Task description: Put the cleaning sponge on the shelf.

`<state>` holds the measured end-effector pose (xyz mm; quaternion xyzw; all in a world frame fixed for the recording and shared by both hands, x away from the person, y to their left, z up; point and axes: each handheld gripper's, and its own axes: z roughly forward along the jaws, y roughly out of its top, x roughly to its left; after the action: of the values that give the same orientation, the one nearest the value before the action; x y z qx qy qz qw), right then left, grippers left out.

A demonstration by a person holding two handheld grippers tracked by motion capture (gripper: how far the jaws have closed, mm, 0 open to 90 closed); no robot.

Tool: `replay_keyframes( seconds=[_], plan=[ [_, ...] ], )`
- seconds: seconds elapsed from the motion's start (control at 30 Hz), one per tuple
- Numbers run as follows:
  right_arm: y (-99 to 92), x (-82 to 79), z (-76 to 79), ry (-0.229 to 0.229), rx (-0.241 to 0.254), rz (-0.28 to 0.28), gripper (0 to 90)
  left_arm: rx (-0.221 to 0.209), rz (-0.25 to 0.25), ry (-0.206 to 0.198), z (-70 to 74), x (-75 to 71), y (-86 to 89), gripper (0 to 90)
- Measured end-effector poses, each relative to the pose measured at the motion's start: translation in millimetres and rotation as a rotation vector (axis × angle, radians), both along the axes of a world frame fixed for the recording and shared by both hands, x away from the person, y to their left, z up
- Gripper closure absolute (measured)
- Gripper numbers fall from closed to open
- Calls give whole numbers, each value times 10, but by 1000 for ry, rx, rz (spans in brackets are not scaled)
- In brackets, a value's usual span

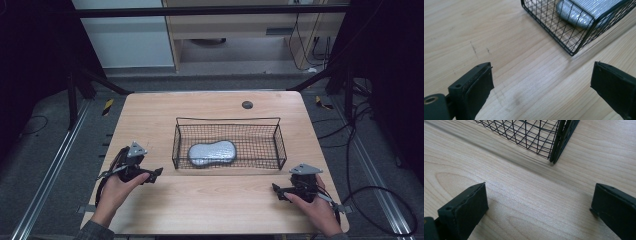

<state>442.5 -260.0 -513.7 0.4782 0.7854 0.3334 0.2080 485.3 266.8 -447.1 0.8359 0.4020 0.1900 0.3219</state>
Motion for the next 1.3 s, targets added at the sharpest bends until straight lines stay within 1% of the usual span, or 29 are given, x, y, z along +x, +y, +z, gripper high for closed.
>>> replay_keyframes(
  seconds=[0.07, 0.13, 0.23, 0.33, 0.43, 0.5, 0.57, 0.67, 0.8, 0.9, 0.97, 1.1, 1.3],
  plan=[
    [0, 0, 0, 0, 0, 0, 8, 15, 3, 10, -61, 15, 24, 34],
    [0, 0, 0, 0, 0, 0, 8, 18, 17, 21, -118, 36, 44, 34],
    [0, 0, 0, 0, 0, 0, 8, 41, 32, 34, -213, 92, 61, 32],
    [0, 0, 0, 0, 0, 0, 8, 59, 32, 53, -293, 158, 67, 33],
    [-1, 0, 0, -1, -1, 1, 8, 64, 31, 45, -343, 218, 48, 32],
    [0, 0, 0, 0, 0, 0, 8, 84, 30, 40, -381, 276, 27, 34],
    [-1, 0, 0, -1, -1, 1, 8, 81, 38, 38, -416, 333, 18, 34],
    [0, 0, 0, 0, 0, 0, 8, 66, 63, 40, -449, 410, 30, 36],
    [0, 0, 0, 0, 0, 0, 8, 50, 90, 30, -474, 476, 52, 38],
    [0, 0, 0, 0, 0, 0, 8, 28, 102, 33, -500, 522, 59, 38],
    [0, 1, 0, 0, 0, 1, 8, 31, 111, 30, -520, 543, 67, 39],
    [0, 0, 0, 0, 0, 0, 8, -7, 135, 36, -546, 578, 104, 31],
    [0, 0, 0, 0, 0, 0, 8, -26, 137, 26, -573, 596, 126, 12]
  ],
)
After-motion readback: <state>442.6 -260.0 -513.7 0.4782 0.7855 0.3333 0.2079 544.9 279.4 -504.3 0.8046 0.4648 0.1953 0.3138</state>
